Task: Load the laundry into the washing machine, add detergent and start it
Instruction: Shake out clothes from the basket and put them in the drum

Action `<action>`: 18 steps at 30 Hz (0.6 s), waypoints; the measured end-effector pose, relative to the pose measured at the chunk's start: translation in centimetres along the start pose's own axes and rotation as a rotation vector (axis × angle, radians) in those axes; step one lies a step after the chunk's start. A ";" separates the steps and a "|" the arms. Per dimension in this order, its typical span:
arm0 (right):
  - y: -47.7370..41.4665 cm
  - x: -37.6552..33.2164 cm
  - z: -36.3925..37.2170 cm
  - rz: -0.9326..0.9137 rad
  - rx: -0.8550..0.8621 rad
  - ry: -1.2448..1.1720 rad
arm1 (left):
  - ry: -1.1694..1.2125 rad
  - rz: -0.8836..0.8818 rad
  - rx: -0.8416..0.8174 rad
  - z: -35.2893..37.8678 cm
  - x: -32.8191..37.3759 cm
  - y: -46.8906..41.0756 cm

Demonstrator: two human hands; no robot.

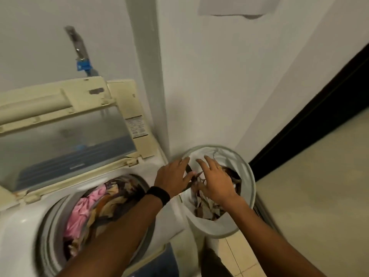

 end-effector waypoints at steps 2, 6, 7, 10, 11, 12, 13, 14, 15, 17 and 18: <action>-0.2 3.2 0.1 0.014 -0.021 -0.016 | 0.007 -0.001 -0.031 1.5 1.8 -1.4; -1.2 10.5 2.1 0.051 -0.078 -0.041 | 0.036 -0.012 -0.121 6.0 5.1 -4.4; -1.5 12.0 2.8 0.063 -0.097 -0.058 | 0.047 -0.023 -0.134 7.0 5.6 -4.8; -2.5 16.2 5.5 0.128 -0.180 -0.106 | 0.071 -0.050 -0.185 11.1 7.0 -6.7; -2.7 17.2 6.5 0.151 -0.211 -0.110 | 0.075 -0.062 -0.202 12.5 7.3 -7.2; -2.9 18.1 7.5 0.170 -0.244 -0.118 | 0.076 -0.077 -0.219 13.7 7.4 -7.6; -3.3 19.0 8.7 0.185 -0.285 -0.121 | 0.076 -0.093 -0.241 15.1 7.6 -8.0; -3.6 19.6 9.8 0.195 -0.326 -0.125 | 0.082 -0.107 -0.256 16.2 7.7 -8.5; -4.0 20.3 11.2 0.203 -0.372 -0.128 | 0.097 -0.119 -0.268 17.6 7.7 -8.9; -4.4 21.2 13.3 0.202 -0.443 -0.130 | 0.127 -0.144 -0.294 20.3 7.4 -9.6; -4.7 21.7 14.4 0.193 -0.469 -0.128 | 0.134 -0.165 -0.326 21.8 7.3 -10.1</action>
Point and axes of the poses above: each hand's wrist, its own y-axis away from the middle knuckle, its own z-axis out of the palm, x = y × z, the point moved 4 cm from there along -y, towards the middle knuckle, and after that the axes turned 4 degrees about -z, right-handed, at the moved point
